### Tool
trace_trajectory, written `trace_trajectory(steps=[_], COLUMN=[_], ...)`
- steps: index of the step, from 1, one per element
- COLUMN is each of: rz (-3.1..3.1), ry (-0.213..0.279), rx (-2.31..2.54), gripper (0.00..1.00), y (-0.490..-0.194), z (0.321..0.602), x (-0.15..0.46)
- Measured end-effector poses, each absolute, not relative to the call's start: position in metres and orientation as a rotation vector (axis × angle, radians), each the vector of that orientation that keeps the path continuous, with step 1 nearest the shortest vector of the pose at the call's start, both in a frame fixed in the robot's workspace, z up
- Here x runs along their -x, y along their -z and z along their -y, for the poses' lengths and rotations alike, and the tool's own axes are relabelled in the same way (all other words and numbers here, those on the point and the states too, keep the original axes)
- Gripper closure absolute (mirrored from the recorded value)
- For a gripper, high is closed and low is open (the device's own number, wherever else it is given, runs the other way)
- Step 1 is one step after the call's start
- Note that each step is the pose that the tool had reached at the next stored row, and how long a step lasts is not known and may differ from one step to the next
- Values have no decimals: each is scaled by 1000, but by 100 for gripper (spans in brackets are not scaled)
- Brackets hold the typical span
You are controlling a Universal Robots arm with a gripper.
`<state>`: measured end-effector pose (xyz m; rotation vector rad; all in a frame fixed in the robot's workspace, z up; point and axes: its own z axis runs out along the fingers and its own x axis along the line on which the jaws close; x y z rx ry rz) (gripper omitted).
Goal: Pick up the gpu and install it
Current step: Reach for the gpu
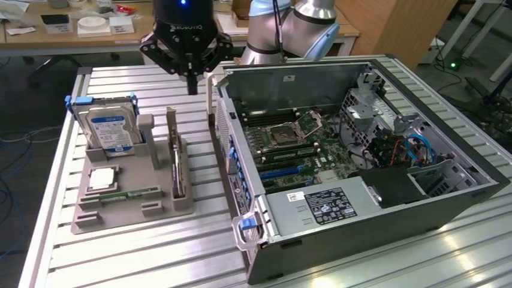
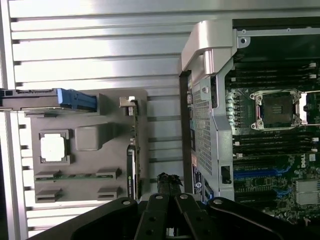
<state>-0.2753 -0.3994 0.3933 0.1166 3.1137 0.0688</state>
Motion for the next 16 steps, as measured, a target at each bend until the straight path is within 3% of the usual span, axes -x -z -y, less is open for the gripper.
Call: trace_trajectory(steps=[16], rz=[-3114], ry=[-69], rx=[-117], gripper=[89], y=[-393], z=[400], x=[286])
